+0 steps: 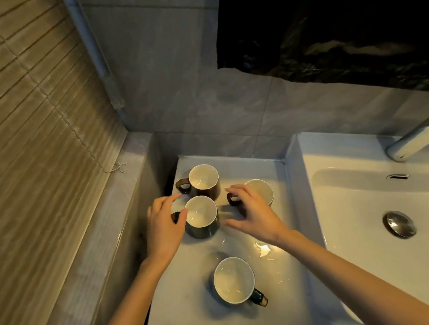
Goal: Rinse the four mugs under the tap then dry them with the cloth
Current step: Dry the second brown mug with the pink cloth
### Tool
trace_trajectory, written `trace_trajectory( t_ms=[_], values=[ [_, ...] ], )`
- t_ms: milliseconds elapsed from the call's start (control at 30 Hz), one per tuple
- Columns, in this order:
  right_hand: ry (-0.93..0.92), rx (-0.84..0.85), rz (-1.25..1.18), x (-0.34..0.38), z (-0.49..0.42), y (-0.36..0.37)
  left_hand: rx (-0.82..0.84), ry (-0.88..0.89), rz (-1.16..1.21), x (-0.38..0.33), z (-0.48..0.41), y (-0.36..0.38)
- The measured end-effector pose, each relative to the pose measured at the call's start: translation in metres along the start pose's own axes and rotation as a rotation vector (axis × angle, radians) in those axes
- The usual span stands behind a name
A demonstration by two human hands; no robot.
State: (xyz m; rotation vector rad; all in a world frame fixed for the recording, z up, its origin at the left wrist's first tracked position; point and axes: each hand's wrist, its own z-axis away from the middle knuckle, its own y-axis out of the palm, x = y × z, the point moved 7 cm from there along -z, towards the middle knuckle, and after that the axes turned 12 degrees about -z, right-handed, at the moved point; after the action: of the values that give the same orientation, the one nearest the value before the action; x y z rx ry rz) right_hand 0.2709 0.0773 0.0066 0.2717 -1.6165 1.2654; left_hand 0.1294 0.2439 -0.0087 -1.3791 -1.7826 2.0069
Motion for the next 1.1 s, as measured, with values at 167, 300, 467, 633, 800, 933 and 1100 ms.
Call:
trace_trajectory(
  t_ms=[167, 300, 467, 633, 800, 933, 1100],
  values=[
    [0.122, -0.111, 0.112, -0.037, 0.009, -0.047, 0.116, 0.214, 0.132, -0.079, -0.009, 0.02],
    [0.237, -0.082, 0.064, -0.061, -0.001, -0.043, 0.328, 0.249, 0.093, -0.109, -0.015, 0.066],
    [0.302, -0.088, -0.057, -0.082, -0.016, -0.031, 0.557, 0.161, -0.023, -0.106, -0.031, 0.112],
    [0.261, -0.185, -0.138, -0.087, -0.019, -0.036, 0.668, 0.132, -0.132, -0.105, -0.038, 0.129],
    [0.176, -0.212, -0.151, -0.068, -0.005, -0.051, 0.715, 0.191, -0.037, -0.114, -0.033, 0.116],
    [0.029, -0.293, -0.146, -0.03, 0.015, -0.081, 0.666, 0.28, 0.101, -0.134, -0.03, 0.075],
    [-0.185, -0.328, -0.048, 0.012, 0.047, -0.124, 0.693, 0.396, 0.198, -0.18, -0.009, 0.025]
  ],
)
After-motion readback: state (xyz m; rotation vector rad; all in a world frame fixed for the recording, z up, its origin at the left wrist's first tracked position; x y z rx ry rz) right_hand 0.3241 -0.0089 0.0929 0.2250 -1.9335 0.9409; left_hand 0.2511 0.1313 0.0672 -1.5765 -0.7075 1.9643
